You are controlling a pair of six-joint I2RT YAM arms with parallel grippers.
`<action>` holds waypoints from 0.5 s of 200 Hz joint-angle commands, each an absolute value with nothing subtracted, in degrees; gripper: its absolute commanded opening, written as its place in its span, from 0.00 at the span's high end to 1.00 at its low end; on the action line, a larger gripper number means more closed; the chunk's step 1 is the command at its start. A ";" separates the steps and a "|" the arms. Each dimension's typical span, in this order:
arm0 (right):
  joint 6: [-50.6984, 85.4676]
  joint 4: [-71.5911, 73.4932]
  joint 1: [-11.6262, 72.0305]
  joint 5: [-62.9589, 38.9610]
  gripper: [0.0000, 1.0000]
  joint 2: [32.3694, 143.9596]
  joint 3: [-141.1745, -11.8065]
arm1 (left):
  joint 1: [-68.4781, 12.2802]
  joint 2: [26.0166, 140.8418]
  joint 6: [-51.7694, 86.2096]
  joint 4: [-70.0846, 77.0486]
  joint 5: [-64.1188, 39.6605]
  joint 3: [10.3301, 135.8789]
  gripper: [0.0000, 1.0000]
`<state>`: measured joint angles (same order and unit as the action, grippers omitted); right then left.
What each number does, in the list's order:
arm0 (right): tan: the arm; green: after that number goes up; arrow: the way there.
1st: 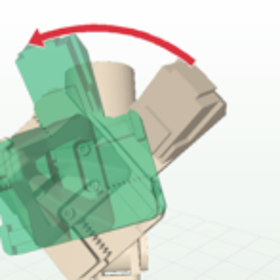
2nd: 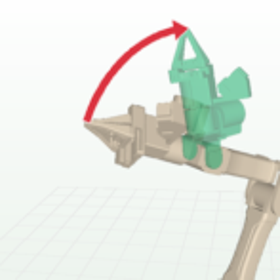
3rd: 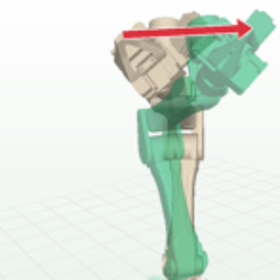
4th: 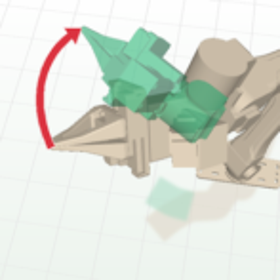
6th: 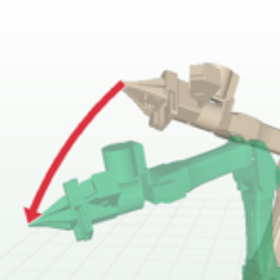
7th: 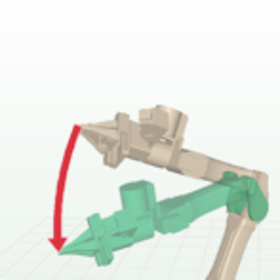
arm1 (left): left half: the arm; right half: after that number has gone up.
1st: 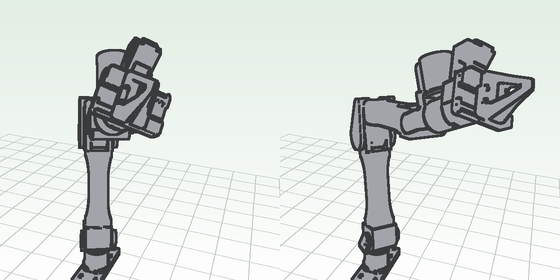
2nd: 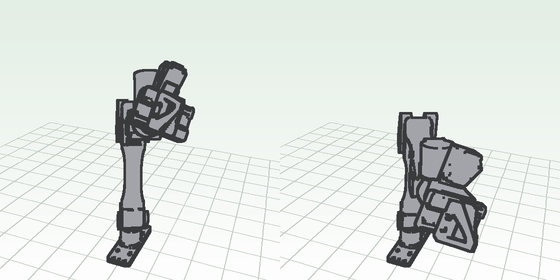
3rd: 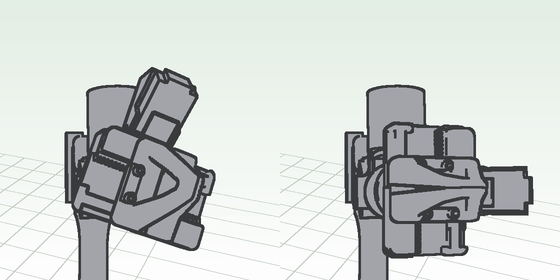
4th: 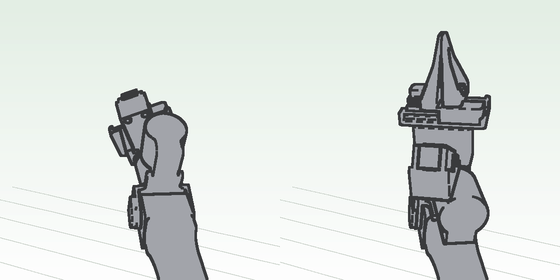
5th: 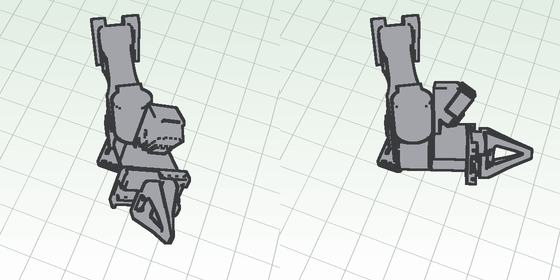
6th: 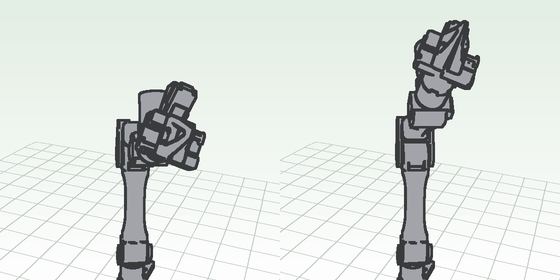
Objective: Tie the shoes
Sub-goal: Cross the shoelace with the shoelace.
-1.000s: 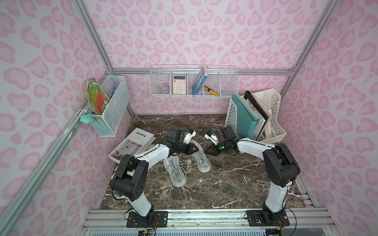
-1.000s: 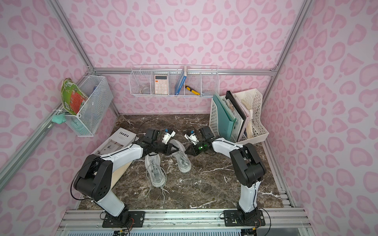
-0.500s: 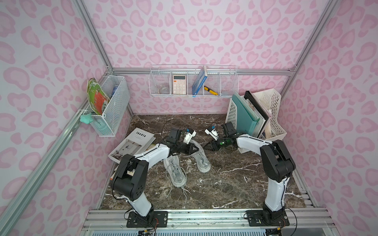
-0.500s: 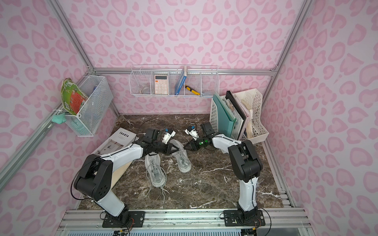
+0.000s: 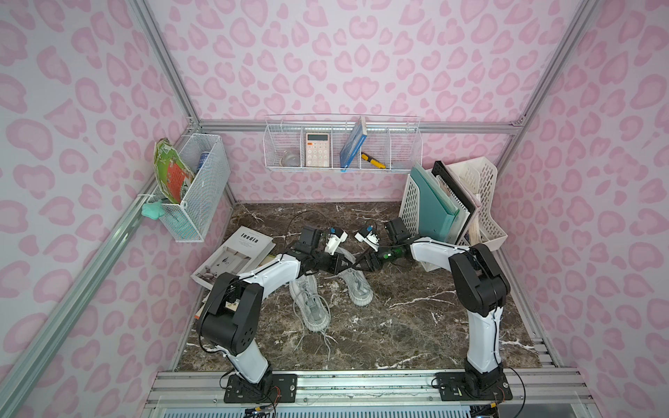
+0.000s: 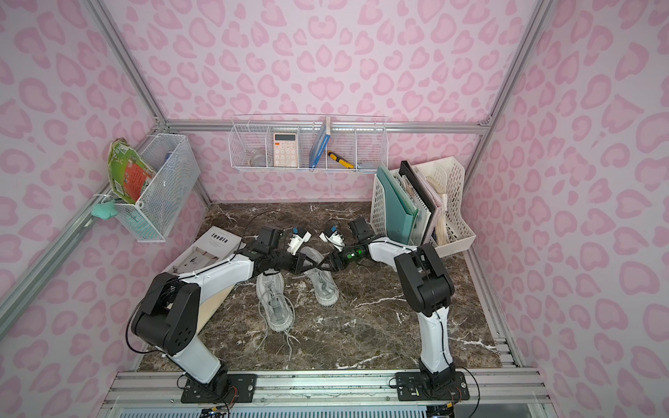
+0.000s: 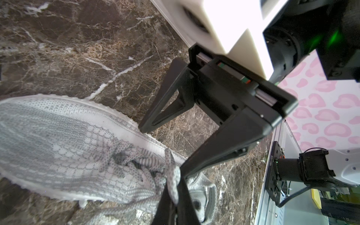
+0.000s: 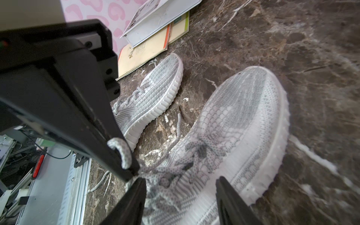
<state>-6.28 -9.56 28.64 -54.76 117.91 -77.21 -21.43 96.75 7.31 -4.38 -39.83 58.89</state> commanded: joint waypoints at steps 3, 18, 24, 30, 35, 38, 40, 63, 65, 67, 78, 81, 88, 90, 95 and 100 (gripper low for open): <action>-8.42 -11.22 28.73 -57.05 0.40 118.55 -79.56 | -21.45 96.89 6.44 -5.52 -40.79 59.43 1.00; -8.71 -11.28 28.83 -58.09 0.43 118.96 -79.65 | -21.45 96.91 6.39 -5.51 -40.75 59.35 1.00; -8.55 -11.19 28.87 -58.10 0.47 119.02 -79.71 | -21.45 96.87 6.35 -5.55 -40.77 59.34 1.00; -8.51 -11.21 28.88 -58.14 0.51 119.00 -79.63 | -21.45 97.02 6.41 -5.54 -40.78 59.40 1.00; -8.51 -11.20 28.86 -58.15 0.53 119.00 -79.56 | -21.45 97.03 6.35 -5.64 -40.83 59.41 1.00; -8.52 -11.22 28.89 -58.22 0.54 118.99 -79.48 | -21.42 96.99 6.35 -5.70 -40.91 59.44 1.00; -8.50 -11.15 28.86 -58.22 0.55 119.00 -79.53 | -21.44 97.02 6.36 -5.69 -40.90 59.46 1.00; -8.33 -11.23 28.88 -57.58 0.68 118.51 -79.21 | -21.45 96.79 6.39 -5.75 -40.87 59.36 1.00; -8.35 -11.24 28.84 -57.57 0.69 118.46 -79.19 | -21.45 96.82 6.41 -5.74 -40.87 59.34 1.00; -8.35 -11.25 28.90 -57.57 0.70 118.41 -79.15 | -21.45 96.78 6.41 -5.72 -40.83 59.35 1.00; -8.20 -11.09 28.87 -57.34 0.76 118.06 -78.86 | -21.45 96.72 6.38 -5.77 -40.79 59.29 1.00; -8.13 -11.10 28.91 -57.31 0.77 117.96 -78.78 | -21.45 96.66 6.33 -5.80 -40.72 59.32 1.00; -7.98 -10.91 28.83 -57.09 0.81 117.74 -78.59 | -21.44 96.64 6.33 -5.80 -40.69 59.26 1.00; -7.84 -10.84 28.78 -56.94 0.82 117.63 -78.51 | -21.44 96.58 6.40 -5.80 -40.69 59.24 1.00; -7.59 -10.61 28.76 -56.95 0.83 117.39 -78.49 | -21.45 96.57 6.38 -5.76 -40.70 59.15 1.00; -7.34 -10.32 28.70 -56.71 0.85 117.21 -78.49 | -21.44 96.59 6.35 -5.70 -40.65 59.15 1.00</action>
